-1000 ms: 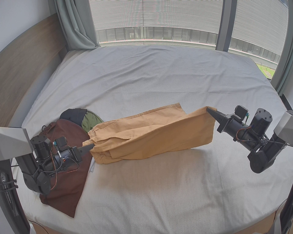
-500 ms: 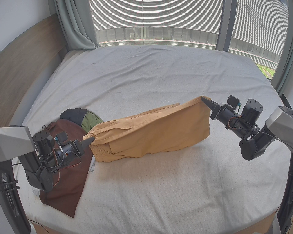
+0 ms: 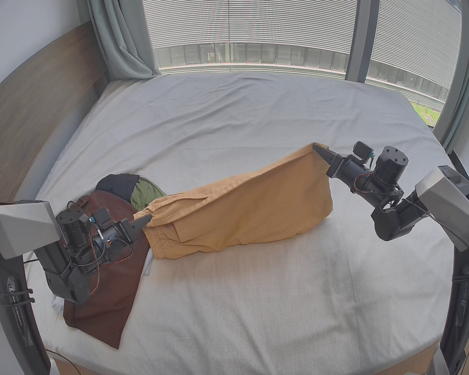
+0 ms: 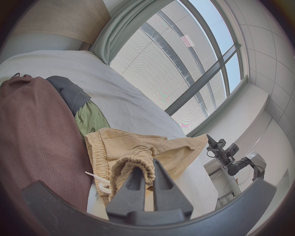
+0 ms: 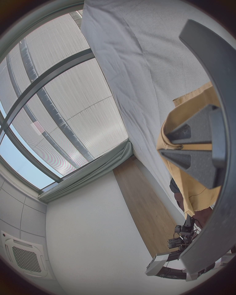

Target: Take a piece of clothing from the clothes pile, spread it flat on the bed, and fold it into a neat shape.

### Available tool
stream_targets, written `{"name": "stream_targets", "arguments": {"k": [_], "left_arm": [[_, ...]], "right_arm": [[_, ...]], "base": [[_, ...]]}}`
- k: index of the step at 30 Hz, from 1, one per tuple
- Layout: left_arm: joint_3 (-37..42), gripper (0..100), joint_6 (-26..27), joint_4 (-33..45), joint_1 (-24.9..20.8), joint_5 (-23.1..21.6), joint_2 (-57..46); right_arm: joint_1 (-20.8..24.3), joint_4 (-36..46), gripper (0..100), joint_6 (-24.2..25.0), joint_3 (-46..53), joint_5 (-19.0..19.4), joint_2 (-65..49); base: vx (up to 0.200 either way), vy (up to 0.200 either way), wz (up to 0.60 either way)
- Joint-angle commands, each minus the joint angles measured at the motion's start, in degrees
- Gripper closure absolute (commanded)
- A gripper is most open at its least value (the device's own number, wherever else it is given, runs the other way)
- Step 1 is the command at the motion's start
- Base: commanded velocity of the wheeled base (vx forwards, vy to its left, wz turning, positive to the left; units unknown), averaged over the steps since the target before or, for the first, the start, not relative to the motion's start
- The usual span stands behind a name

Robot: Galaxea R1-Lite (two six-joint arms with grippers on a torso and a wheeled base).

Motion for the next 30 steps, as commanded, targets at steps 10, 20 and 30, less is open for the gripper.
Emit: {"name": "stream_targets", "arguments": {"k": [10, 20, 30], "left_arm": [[-3.1, 100, -0.3, -0.1, -0.2, 0.2, 4.1], [-6.8, 100, -0.2, -0.1, -1.1, 3.1, 6.9], [-9.0, 100, -0.2, -0.2, -1.0, 4.1, 8.7]], "right_arm": [[0.1, 3.3, 100, -0.1, -7.3, 0.0, 5.6], [0.0, 4.9, 100, -0.2, -11.4, -0.1, 8.6], [0.3, 6.9, 100, -0.1, -16.3, -0.1, 12.4]], "base": [[0.0, 0.0, 0.0], [0.0, 0.0, 0.0], [0.0, 0.0, 0.0]]}}
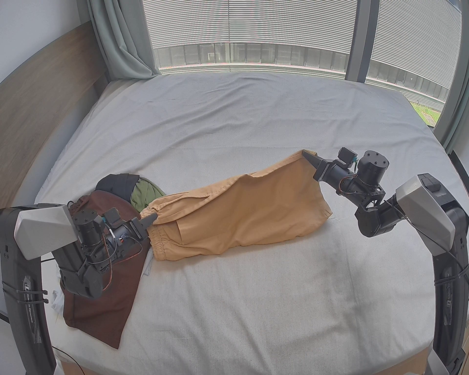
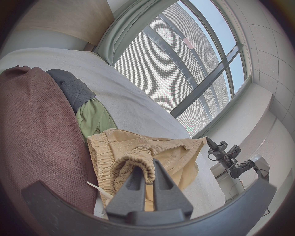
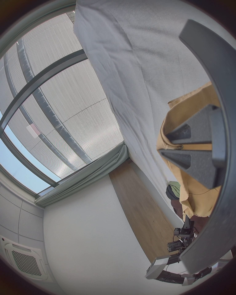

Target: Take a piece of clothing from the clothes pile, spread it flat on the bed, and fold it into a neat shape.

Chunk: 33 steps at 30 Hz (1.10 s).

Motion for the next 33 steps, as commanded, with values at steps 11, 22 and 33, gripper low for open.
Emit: {"name": "stream_targets", "arguments": {"k": [11, 22, 33], "left_arm": [[-2.3, 100, -0.1, -0.2, 0.1, 1.9, 1.8], [-2.9, 0, 0.0, -0.2, 0.4, 2.0, 1.7], [-2.4, 0, 0.0, -0.2, 0.2, 2.1, 1.4]], "right_arm": [[0.6, 3.0, 100, -0.3, -6.9, -0.1, 5.6], [0.6, 3.1, 0, -0.2, -10.0, -0.3, 7.4], [1.0, 3.0, 0, -0.3, -8.1, -0.3, 7.1]], "base": [[0.0, 0.0, 0.0], [0.0, 0.0, 0.0], [0.0, 0.0, 0.0]]}}
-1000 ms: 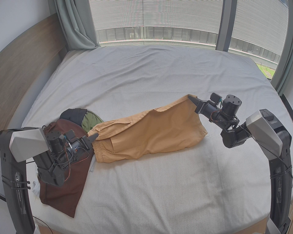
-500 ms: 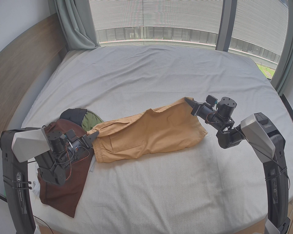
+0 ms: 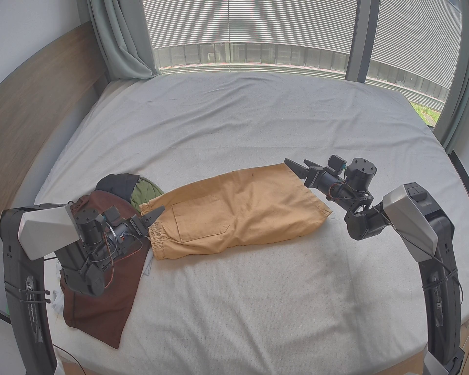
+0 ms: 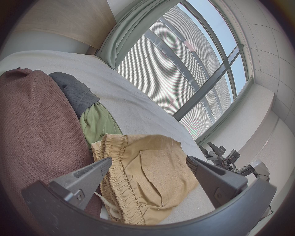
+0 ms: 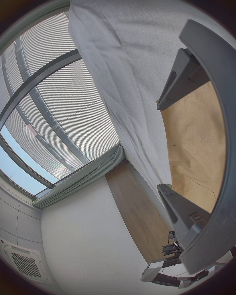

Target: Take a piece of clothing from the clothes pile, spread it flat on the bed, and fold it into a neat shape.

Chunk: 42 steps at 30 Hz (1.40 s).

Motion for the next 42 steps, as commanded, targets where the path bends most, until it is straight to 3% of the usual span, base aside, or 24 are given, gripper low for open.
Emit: {"name": "stream_targets", "arguments": {"k": [1, 6, 14, 29, 37, 42], "left_arm": [[0.1, 0, -0.1, -0.2, -0.1, 0.2, -0.3], [-0.2, 0, -0.4, -0.2, 0.3, 0.5, -1.5], [-0.4, 0, -5.3, -0.1, 2.4, 0.6, -5.2], [-0.4, 0, -5.3, -0.1, 2.1, 0.6, -6.3], [0.4, 0, -5.2, -0.1, 1.3, 0.6, -7.1], [1.0, 0, -6.1, -0.1, -0.5, 0.6, -8.5]], "right_arm": [[0.3, 0.0, 0, 0.0, 0.7, 0.0, -0.1], [0.7, -0.5, 0, 0.0, 1.8, -0.1, -0.6], [1.0, -2.4, 0, 0.0, 5.3, -0.1, -1.6], [1.6, -13.3, 0, 0.6, 29.3, -2.5, -10.8], [1.8, -21.8, 0, 6.8, 38.9, -2.5, -12.2], [1.8, -23.6, 0, 7.3, 43.9, -2.4, -12.1]], "base": [[0.0, 0.0, 0.0], [0.0, 0.0, 0.0], [0.0, 0.0, 0.0], [0.0, 0.0, 0.0], [0.0, 0.0, 0.0], [0.0, 0.0, 0.0]]}}
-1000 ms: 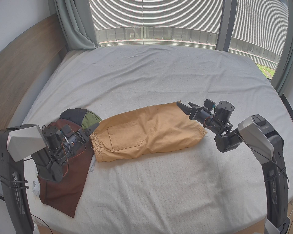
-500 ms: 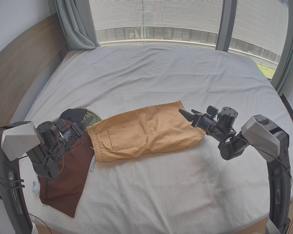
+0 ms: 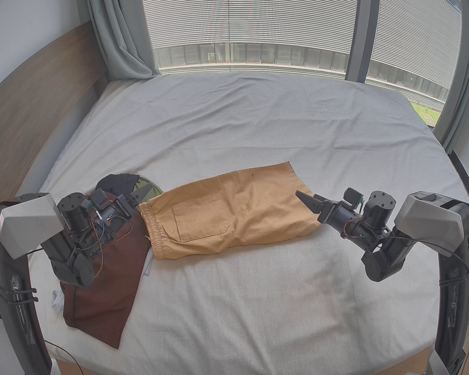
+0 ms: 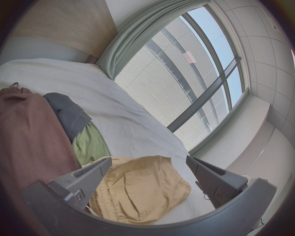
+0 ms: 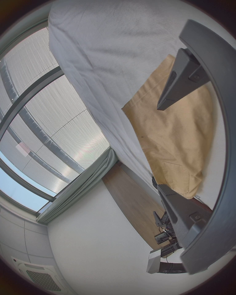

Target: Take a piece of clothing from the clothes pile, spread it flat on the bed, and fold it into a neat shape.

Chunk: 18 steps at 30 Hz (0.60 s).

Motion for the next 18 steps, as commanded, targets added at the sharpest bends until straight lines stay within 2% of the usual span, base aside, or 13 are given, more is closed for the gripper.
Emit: {"name": "stream_targets", "arguments": {"k": [1, 5, 10, 18], "left_arm": [[0.6, 0, -0.8, -0.1, -1.7, 0.0, -1.6], [0.7, 0, -0.7, -0.2, -2.3, 0.0, -2.0], [1.5, 0, 2.1, -0.2, -2.1, 0.0, -3.2], [1.6, 0, 2.0, -0.3, -2.4, -0.3, -3.0]], "right_arm": [[0.1, -0.7, 0, 0.5, 3.8, 0.1, -0.8], [0.3, -0.7, 0, 0.6, 4.1, 0.1, -1.2], [1.5, -0.8, 0, 0.5, 4.5, -1.2, -1.2], [1.6, -0.8, 0, 0.4, 4.4, -1.2, -1.3]], "base": [[0.0, 0.0, 0.0], [0.0, 0.0, 0.0], [0.0, 0.0, 0.0], [0.0, 0.0, 0.0]]}}
